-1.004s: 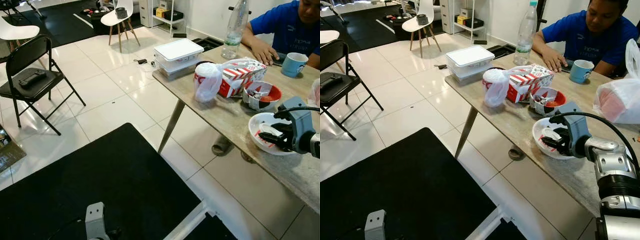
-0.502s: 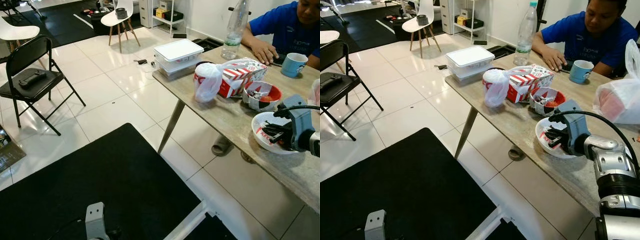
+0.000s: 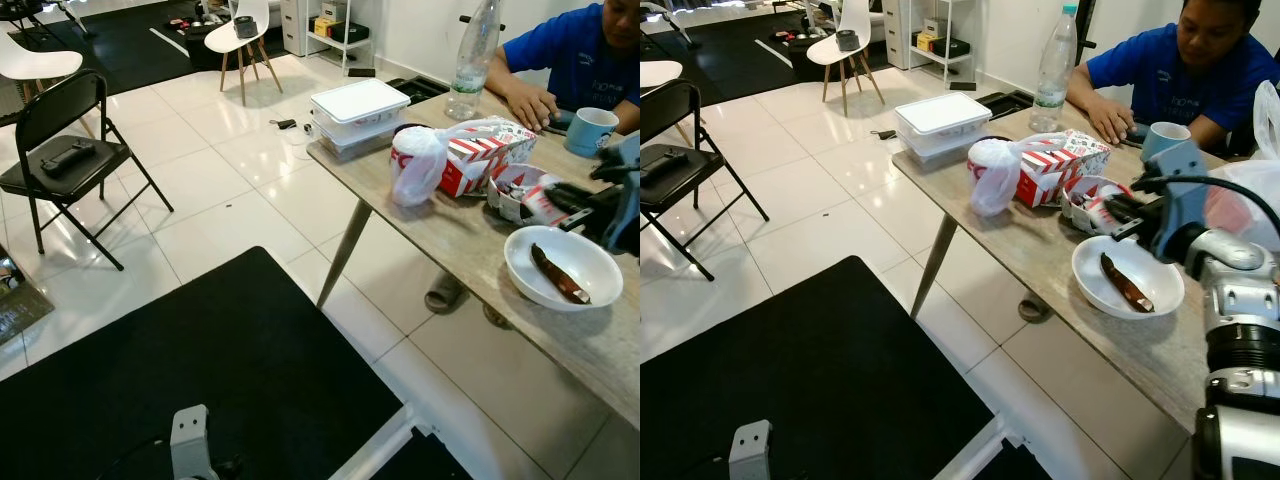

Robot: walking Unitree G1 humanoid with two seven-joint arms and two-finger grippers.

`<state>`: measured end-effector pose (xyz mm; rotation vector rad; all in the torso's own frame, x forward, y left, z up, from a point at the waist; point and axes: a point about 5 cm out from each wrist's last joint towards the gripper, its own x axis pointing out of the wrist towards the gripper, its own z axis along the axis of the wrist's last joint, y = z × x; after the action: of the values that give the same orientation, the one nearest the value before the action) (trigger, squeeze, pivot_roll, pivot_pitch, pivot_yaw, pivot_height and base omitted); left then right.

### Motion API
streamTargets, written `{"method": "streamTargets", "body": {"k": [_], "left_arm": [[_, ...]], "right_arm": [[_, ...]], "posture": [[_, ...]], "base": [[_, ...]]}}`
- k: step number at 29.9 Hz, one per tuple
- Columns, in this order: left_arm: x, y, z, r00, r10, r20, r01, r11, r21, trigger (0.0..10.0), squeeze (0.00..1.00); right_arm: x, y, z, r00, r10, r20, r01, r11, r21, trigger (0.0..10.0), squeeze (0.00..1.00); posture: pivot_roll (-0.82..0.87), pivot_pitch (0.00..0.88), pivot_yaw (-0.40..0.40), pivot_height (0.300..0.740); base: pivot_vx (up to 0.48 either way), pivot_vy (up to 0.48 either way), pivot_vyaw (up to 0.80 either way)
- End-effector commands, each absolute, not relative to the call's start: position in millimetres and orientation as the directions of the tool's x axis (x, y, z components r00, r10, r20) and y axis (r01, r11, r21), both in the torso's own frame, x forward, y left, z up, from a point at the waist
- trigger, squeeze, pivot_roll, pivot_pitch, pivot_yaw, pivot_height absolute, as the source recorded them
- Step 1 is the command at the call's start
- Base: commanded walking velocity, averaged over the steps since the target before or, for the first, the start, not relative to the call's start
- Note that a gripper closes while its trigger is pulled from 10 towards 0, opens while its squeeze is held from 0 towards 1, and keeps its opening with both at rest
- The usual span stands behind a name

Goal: Restocking fridge

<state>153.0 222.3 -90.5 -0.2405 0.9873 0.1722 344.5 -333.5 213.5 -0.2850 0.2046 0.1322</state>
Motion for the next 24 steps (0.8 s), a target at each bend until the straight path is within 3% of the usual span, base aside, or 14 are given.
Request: {"method": "streamTargets", "body": {"k": [1, 3, 8, 16, 24], "left_arm": [[149.5, 222.7, -91.9, 0.529, 0.034, -0.848, -0.242, 0.964, -0.112, 10.0, 0.0], [148.8, 222.3, -92.2, 0.527, 0.034, -0.849, -0.242, 0.964, -0.112, 10.0, 0.0], [147.8, 221.2, -92.8, 0.525, 0.031, -0.851, -0.241, 0.964, -0.114, 10.0, 0.0], [148.0, 221.1, -92.8, 0.526, 0.032, -0.85, -0.243, 0.963, -0.114, 10.0, 0.0], [147.8, 221.0, -92.9, 0.525, 0.03, -0.85, -0.238, 0.965, -0.113, 10.0, 0.0]], "right_arm": [[344.8, -336.7, 213.9, 0.974, 0.068, -0.215, -0.129, 0.951, -0.282, 0.0, 0.0], [340.6, -354.4, 218.7, 0.972, -0.082, -0.222, -0.009, 0.925, -0.38, 0.0, 0.0], [327.6, -380.6, 208.2, 0.912, -0.289, -0.291, 0.109, 0.855, -0.506, 0.0, 0.0], [311.6, -400.2, 186.0, 0.824, -0.447, -0.348, 0.171, 0.781, -0.6, 0.0, 0.0], [301.4, -403.0, 156.9, 0.772, -0.508, -0.383, 0.187, 0.757, -0.627, 0.0, 0.0]], "posture": [[0.0, 0.0, 0.011, 0.74], [-0.01, 0.0, 0.01, 0.74], [-0.01, 0.0, 0.008, 0.74], [-0.01, 0.0, 0.008, 0.74], [-0.01, 0.0, 0.009, 0.74]], "base": [[0.0, 0.0, 0.0], [0.0, 0.0, 0.0], [0.0, 0.0, 0.0], [0.0, 0.0, 0.0], [0.0, 0.0, 0.0]]}}
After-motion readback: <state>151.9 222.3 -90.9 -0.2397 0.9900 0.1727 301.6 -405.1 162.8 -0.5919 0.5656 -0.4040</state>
